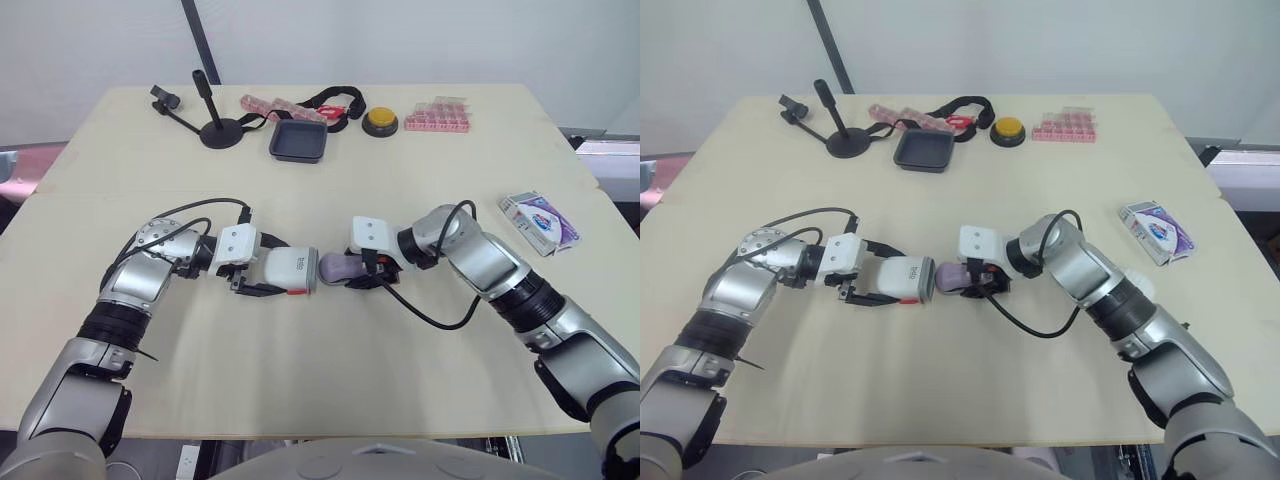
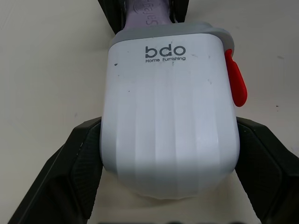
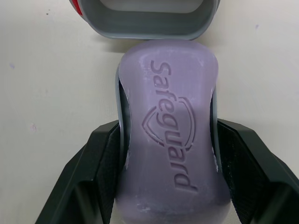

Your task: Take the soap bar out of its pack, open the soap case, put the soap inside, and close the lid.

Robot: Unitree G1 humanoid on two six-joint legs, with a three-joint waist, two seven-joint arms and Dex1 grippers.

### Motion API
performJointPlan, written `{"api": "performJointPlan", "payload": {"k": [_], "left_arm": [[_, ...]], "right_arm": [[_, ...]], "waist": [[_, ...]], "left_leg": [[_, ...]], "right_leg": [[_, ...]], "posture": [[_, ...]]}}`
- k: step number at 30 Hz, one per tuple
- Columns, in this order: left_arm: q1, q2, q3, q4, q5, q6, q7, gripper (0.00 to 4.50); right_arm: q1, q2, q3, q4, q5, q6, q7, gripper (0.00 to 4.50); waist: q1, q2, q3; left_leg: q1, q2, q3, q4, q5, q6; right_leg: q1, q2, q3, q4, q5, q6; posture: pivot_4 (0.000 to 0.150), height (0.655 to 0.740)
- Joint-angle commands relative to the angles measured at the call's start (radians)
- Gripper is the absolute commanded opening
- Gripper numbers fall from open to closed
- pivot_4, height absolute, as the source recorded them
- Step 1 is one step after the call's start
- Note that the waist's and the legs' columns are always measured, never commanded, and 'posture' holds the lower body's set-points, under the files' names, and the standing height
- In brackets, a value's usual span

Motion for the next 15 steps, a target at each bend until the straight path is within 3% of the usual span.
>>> {"api": "performJointPlan", "payload": {"k": [1,15], "left_arm": [[-0.009,0.009,0.007,-0.005,0.000,-0.008,0.004,3.46],[-0.089,-0.102,-0.050,-0.014,0.018,0.121,0.055,3.46]], "right_arm": [[0.025,-0.033,-0.006,-0.031,-0.012,0.012,0.016,2.54],[0.067,-0.270,-0.140,-0.269,0.016,0.083,0.041,2.54]], "waist": [[0.002,0.000,0.000],[0.013,0.000,0.000]], "left_leg": [[0.000,0.000,0.000,0.000,0.000,0.000],[-0.008,0.000,0.000,0.002,0.000,0.000]], "right_leg": [[0.000,0.000,0.000,0.000,0.000,0.000],[0.000,0.005,0.006,-0.006,0.000,0.000]], "posture": [[0.150,0.7400],[0.150,0.7400]]}}
